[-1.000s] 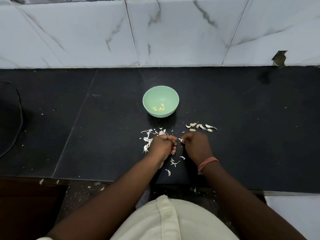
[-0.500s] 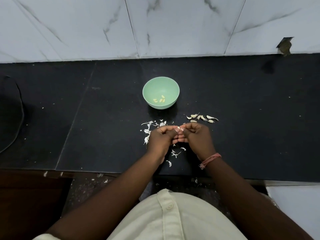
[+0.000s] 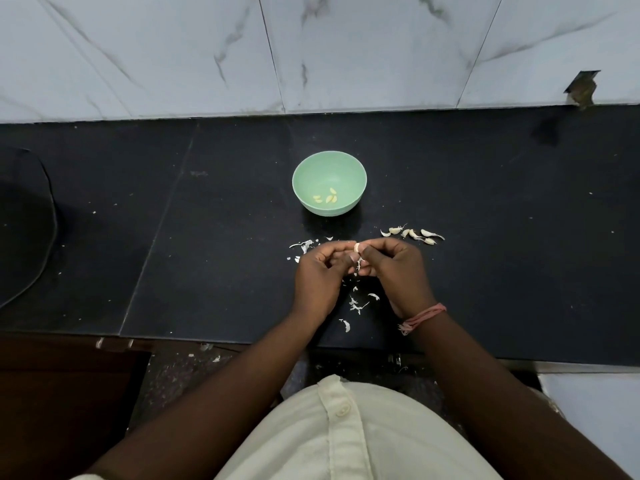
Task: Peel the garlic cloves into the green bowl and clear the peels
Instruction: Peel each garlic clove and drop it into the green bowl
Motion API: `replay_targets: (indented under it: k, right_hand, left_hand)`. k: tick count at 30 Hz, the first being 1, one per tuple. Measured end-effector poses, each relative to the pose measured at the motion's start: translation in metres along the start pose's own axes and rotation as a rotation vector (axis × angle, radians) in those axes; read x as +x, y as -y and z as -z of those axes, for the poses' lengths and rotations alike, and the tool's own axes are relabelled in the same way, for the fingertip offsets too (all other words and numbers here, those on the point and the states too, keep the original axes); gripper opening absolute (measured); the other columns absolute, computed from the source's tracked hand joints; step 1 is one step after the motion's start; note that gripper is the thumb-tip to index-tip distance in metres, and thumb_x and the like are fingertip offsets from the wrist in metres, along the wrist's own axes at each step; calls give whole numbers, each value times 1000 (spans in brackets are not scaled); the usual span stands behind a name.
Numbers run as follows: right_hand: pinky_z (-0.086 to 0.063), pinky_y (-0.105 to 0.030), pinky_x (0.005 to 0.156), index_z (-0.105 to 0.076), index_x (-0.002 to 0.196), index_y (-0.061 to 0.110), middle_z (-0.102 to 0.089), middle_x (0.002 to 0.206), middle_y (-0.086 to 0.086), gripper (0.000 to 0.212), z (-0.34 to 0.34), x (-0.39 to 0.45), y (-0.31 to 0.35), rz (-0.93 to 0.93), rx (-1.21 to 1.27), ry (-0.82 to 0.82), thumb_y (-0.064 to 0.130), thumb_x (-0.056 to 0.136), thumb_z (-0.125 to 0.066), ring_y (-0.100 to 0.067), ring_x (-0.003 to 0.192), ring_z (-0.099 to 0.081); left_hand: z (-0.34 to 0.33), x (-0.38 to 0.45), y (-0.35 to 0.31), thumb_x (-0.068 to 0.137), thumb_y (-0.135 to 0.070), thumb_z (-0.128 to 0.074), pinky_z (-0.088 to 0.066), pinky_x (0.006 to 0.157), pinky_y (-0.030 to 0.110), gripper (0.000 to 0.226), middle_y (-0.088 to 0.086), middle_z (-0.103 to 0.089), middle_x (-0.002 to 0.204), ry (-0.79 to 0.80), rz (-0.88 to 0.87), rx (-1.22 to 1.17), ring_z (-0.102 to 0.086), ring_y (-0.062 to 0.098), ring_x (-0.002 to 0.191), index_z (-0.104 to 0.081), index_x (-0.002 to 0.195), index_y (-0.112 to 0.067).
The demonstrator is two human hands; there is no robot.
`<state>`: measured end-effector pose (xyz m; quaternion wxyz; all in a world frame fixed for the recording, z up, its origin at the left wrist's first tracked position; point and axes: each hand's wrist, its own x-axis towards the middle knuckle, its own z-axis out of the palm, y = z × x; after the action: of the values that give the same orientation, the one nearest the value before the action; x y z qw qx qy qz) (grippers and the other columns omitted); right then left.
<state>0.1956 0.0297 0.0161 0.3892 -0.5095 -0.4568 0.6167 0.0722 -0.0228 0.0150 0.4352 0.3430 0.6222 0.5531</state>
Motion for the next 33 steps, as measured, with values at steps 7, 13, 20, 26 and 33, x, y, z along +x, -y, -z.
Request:
replay_targets:
  k: [7,13,20,26,33]
  right_hand:
    - [-53,-33,61,-73,88,-4,-65,75,-24,9,0,0,2,-72,67,91,-3,87,-65,-24,63,-59]
    - [-51,-33,56,-73,86,-6,-63,74,-26,12,1,2,5,-78,77,76,-8,86,-61,-26,61,-57]
    - [-57,-36,63,-75,87,6,-71,69,-8,12,-1,-5,9,106,-176,31,3,91,-64,-19,58,-65]
    - [-60,-46,82,-75,102,32,-73,97,7,28,2,2,1,313,-400,27,9,88,-68,-15,85,-72]
    - [-59,-37,87,-70,109,21,-75,91,7,28,-2,-3,2,308,-359,-23,3,89,-68,-8,87,-71]
  left_hand:
    - [6,0,-2,83,1,-75,-60,72,41,12,10,-75,80,-49,-54,49,-71,25,71,-76,93,-7]
    - [10,0,-2,87,-10,-76,-59,77,43,15,4,-77,82,-16,-100,130,-72,22,75,-79,101,-11]
    - [9,0,-8,88,-10,-74,-57,72,33,12,5,-76,78,-36,-70,91,-69,15,70,-79,99,-12]
    - [6,3,-6,93,-15,-68,-57,79,45,17,0,-77,86,17,-70,167,-66,16,74,-79,104,-19]
    - [8,5,-12,91,-16,-71,-57,80,35,16,-8,-76,87,10,-83,233,-65,1,76,-80,104,-17]
